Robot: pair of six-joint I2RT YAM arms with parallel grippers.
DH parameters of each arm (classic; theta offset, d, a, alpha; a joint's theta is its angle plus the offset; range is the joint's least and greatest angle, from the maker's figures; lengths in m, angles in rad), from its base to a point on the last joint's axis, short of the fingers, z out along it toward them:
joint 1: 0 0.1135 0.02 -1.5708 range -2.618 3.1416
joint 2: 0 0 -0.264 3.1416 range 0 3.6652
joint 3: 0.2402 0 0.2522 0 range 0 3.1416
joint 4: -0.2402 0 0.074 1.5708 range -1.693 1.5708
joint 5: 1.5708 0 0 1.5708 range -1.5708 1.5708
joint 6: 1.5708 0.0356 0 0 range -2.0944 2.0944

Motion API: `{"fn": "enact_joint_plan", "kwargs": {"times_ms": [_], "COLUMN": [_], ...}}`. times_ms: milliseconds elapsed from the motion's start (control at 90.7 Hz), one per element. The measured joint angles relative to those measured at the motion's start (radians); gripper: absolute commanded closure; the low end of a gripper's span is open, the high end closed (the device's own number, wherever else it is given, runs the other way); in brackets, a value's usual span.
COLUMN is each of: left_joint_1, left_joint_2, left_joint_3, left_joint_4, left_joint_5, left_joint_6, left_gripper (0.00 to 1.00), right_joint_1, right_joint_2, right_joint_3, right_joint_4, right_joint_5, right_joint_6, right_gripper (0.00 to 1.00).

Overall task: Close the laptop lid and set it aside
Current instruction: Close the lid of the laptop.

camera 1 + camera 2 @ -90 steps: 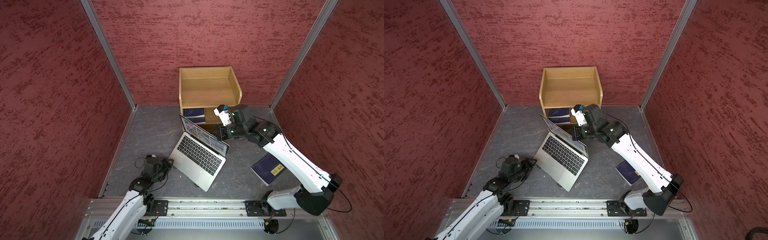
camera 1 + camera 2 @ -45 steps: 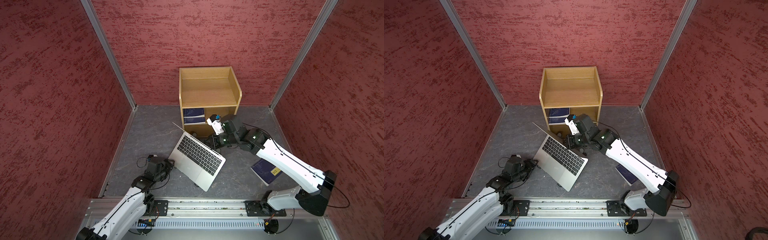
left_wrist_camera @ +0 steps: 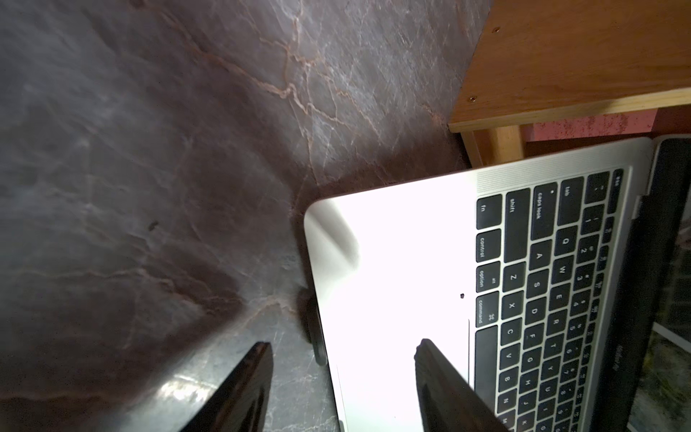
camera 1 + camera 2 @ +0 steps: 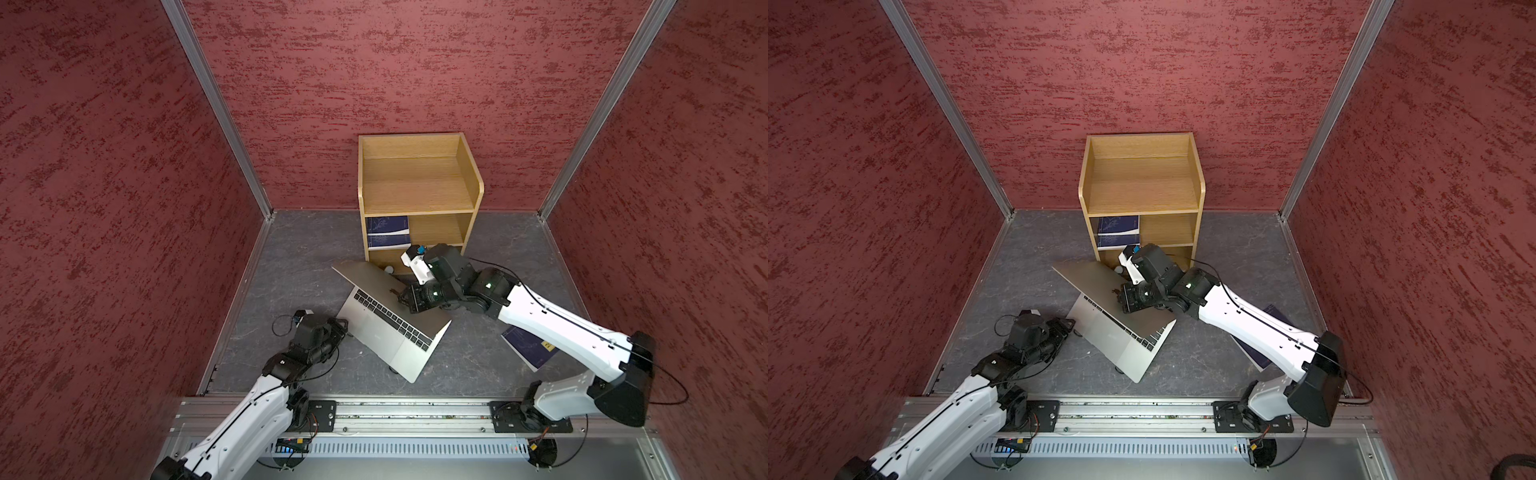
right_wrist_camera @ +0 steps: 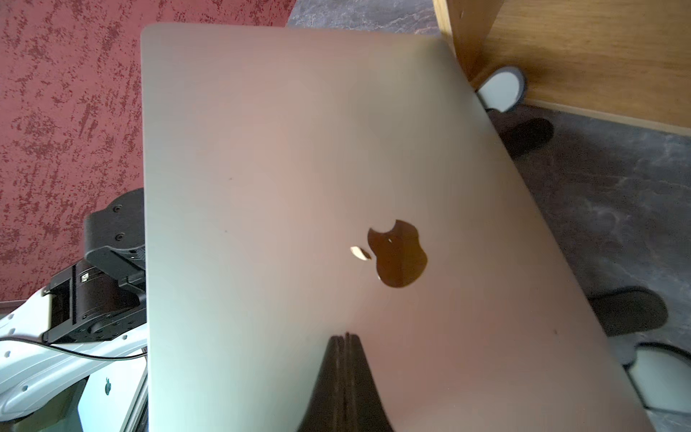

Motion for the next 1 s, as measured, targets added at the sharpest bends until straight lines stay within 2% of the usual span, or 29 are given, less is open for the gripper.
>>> {"fn": "enact_joint_plan", "kwargs": {"times_ms": [287,628,815,1003], "left_joint_1": [0.000,0.000,0.000,0.000], "left_joint_2": [-0.226,-0.525,-0.564,-0.495], "left_joint_3": [0.023,0.135,0.151,0.149], "left_joint_4": [-0.190,-0.454,-0.497,-0.454], "left_joint_5": [-0.098,-0.233,-0.248,-0.218], "left_joint_6": [-0.007,0.002,0.024,0.060], "left_gripper": [0.35,0.35,0.35,0.31], "right_joint_1": [0.034,0.042,0.044,0.047], "right_joint_2": [0.039,0.090,0.139,0.159], "right_joint_3": [-0.070,-0.148,-0.182,-0.206], "right_joint_4": [0.064,0.148,0.174,0.179], "right_joint_5": [-0.012,-0.034,-0.029,-0.018], "right_joint_6": [0.042,0.060,0.060,0.058], "right_gripper": [1.00,1.00,1.00,1.00]}}
